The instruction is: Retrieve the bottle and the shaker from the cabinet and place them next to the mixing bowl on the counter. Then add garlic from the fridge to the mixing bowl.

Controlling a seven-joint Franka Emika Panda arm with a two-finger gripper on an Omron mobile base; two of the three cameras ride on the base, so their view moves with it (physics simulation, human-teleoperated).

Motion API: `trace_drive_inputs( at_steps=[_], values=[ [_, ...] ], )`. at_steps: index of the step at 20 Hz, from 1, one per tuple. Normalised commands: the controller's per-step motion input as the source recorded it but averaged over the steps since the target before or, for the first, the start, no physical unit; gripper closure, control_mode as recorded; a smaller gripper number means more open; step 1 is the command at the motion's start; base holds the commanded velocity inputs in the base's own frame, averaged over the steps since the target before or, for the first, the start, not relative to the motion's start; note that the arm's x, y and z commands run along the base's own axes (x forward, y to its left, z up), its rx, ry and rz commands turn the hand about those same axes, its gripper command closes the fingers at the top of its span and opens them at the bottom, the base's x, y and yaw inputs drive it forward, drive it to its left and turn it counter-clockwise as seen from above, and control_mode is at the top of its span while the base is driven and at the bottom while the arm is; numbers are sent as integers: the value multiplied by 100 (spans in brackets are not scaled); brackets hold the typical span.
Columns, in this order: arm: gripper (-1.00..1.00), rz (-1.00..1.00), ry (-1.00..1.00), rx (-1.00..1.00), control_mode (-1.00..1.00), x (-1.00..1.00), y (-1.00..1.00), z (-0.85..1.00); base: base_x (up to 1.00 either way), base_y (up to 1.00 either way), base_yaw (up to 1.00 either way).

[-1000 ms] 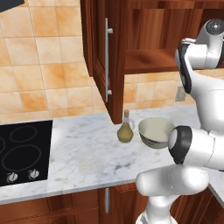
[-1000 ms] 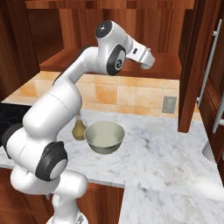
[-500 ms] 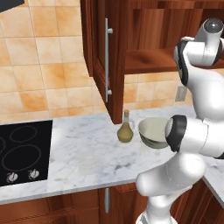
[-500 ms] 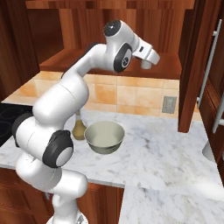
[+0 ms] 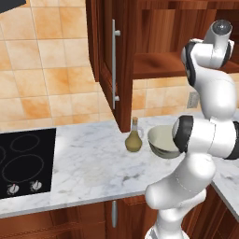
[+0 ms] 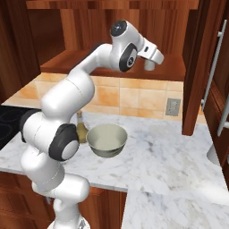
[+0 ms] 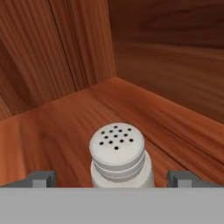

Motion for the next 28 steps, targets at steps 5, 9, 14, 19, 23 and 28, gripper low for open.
trace_drive_inputs(
  at_steps=[5, 9, 14, 19, 23, 28],
  values=[
    [-100, 1, 0, 0, -100, 20, -9, -8, 0, 0, 0],
    [100, 2, 0, 0, -100, 21, -3, -6, 0, 0, 0],
    [100, 2, 0, 0, -100, 18, -9, -4, 0, 0, 0],
    [100, 3, 0, 0, -100, -1, -21, -2, 0, 0, 0],
    [100, 15, -12, 0, -100, -40, 12, 0, 0, 0, 0],
    [100, 18, -29, 0, -100, -64, 32, 2, 0, 0, 0]
  ],
)
